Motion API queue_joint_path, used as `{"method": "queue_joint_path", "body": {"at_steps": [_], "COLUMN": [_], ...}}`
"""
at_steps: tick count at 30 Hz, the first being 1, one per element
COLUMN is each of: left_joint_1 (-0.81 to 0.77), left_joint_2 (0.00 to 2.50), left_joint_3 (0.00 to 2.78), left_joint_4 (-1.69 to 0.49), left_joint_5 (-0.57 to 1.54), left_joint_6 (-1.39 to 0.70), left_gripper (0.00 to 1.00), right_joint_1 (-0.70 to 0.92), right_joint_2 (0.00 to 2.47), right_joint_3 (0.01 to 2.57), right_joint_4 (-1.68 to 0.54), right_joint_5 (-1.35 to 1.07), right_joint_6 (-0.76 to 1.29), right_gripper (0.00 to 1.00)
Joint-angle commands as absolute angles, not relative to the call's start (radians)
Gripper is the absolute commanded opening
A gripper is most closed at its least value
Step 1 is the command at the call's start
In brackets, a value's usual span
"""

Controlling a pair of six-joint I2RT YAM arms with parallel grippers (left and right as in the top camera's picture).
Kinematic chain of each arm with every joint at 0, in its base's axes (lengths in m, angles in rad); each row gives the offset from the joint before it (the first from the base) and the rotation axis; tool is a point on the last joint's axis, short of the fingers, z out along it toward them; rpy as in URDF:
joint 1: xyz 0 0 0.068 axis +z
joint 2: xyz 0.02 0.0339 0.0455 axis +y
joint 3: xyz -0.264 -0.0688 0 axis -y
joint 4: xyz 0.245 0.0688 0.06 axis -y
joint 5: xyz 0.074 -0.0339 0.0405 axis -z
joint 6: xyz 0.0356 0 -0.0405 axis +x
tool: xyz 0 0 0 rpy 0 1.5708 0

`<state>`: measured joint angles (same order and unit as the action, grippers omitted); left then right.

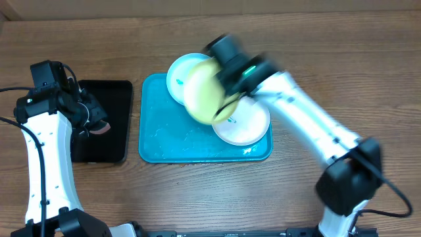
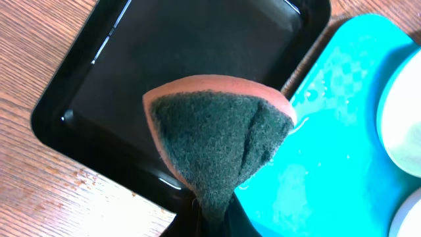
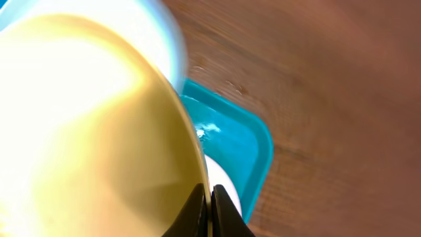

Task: Clean dirty plates on tray and stack at the side
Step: 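Lift the yellow plate with the right gripper and place it right of the tray, then grip the light-blue plate rim with the right gripper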

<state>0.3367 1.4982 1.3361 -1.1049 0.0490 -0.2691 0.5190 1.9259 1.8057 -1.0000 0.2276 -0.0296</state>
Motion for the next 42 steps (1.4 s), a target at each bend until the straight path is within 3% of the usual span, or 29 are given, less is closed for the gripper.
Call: {"method": "queue_joint_path", "body": {"at_steps": [1, 5, 12, 17, 26, 28, 33, 38, 40, 42], "left_joint_1": [0.347, 0.347, 0.347, 0.347, 0.347, 0.347, 0.347, 0.347, 0.347, 0.347], "left_joint_2": [1.503, 1.503, 1.503, 1.503, 1.503, 1.503, 1.503, 1.503, 1.503, 1.503], "left_joint_3": [1.350, 1.350, 1.350, 1.350, 1.350, 1.350, 1.350, 1.350, 1.350, 1.350], "left_joint_4": [-1.111, -1.115, -1.115, -1.115, -1.118, -1.118, -1.118, -1.118, -1.118, -1.118], "left_joint_5": [0.083, 0.083, 0.106, 0.107, 0.106, 0.106, 0.106, 0.130, 0.135, 0.135], "left_joint_6": [-0.223, -0.220, -0.220, -0.220, -0.209, -0.209, -0.208, -0.202, -0.201, -0.201], "left_gripper": [0.04, 0.04, 0.04, 0.04, 0.04, 0.04, 0.04, 0.04, 0.04, 0.04], "right_joint_1": [0.269, -0.014, -0.305, -0.385, -0.373, -0.365, -0.324, -0.233, -0.167, -0.086], "right_joint_2": [1.848, 1.872, 1.930, 2.000, 2.073, 2.067, 2.030, 1.986, 1.972, 1.970], "right_joint_3": [1.853, 1.851, 1.785, 1.695, 1.649, 1.651, 1.658, 1.722, 1.755, 1.777], "right_joint_4": [-1.050, -1.110, -1.067, -0.952, -0.924, -0.930, -0.953, -0.977, -0.964, -0.921], "right_joint_5": [-0.237, -0.328, -0.324, -0.264, -0.187, -0.187, -0.201, -0.307, -0.356, -0.361], "right_joint_6": [0.053, 0.049, 0.024, 0.038, 0.038, 0.038, 0.038, -0.003, -0.016, -0.015], "right_gripper": [0.04, 0.04, 0.04, 0.04, 0.04, 0.12, 0.50, 0.53, 0.59, 0.84]}}
